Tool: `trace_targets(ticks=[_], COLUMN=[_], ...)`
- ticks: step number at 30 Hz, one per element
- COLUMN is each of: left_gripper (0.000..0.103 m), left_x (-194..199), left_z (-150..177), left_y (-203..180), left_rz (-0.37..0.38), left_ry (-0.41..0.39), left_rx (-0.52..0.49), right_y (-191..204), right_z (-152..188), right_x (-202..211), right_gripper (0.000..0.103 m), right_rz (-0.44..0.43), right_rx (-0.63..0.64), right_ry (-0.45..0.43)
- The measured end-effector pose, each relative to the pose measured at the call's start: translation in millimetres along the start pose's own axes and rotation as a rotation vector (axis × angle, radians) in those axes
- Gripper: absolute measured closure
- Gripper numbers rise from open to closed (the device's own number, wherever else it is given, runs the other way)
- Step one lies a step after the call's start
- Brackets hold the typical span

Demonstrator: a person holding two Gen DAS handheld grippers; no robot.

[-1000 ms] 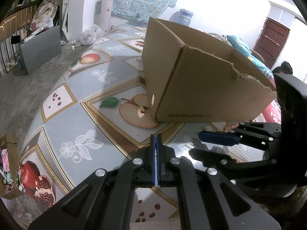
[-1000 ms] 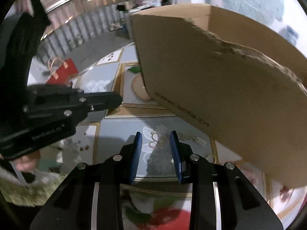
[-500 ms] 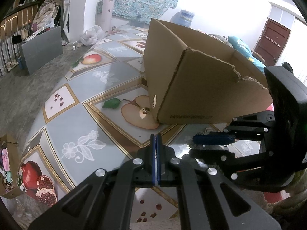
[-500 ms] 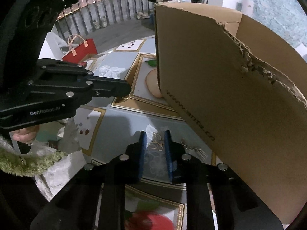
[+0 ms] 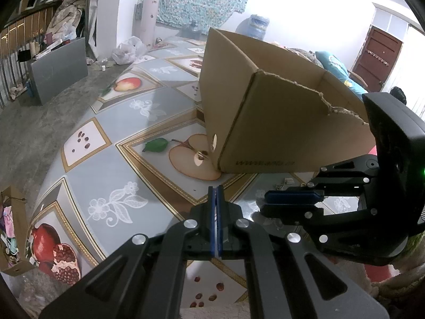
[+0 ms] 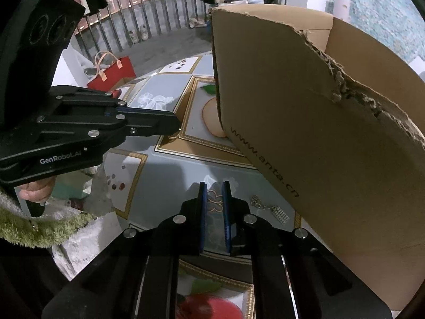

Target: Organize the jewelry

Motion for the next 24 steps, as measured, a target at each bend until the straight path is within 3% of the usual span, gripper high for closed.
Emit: trace_targets(ticks=[1, 8, 10, 13, 15, 20, 24], left_gripper=[0.102, 0.102, 0.102, 0.102, 0.102, 0.102, 0.102], left_x=[0.0, 1.1, 2.2, 2.6, 2.6, 4.3, 4.4], left_z=[0.0, 0.1, 0.0, -0.3, -0.2, 0.4, 0.7], left_y=[0.0, 0.7, 0.5, 0.2, 0.2, -0.2, -0.8], left_rz=[0.000, -0.003, -0.003, -0.003, -0.004, -0.004, -0.004], left_ry=[0.000, -0.002, -0.003, -0.004, -0.004, -0.008, -0.008], left_rx=[0.000, 0.001, 0.002, 0.003, 0.002, 0.001, 0.002], right_y=[0.3, -2.4, -1.6, 1.6, 4.7, 5.6, 3.7], right_z=[-0.2, 0.5, 0.7, 1.6, 2.0, 2.8, 1.1], right_x=[0.4, 7.9, 12.4, 14.3, 10.7, -0.6, -1.6], right_gripper=[0.103, 0.103, 0.096, 0.073, 0.071, 0.072, 0.090], right_rz=[-0.006, -0.015, -0.019, -0.028, -0.015, 0.008, 0.028], right_rx=[-0.005, -0.045, -0.049, -0.036, -0.015, 0.003, 0.004], right_ry=[-0.002, -0.014, -0.019, -0.020, -0.006, 0.018, 0.031])
Point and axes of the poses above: each gripper's, at about its wrist camera, not at the fingertips, and x roughly against the way its jaws point, y to its left, z to its underside, the point moved 6 cm from there along -x, roughly the way its jaws point, and after that the axes turned 7 degrees about x, right-handed, at the moved point
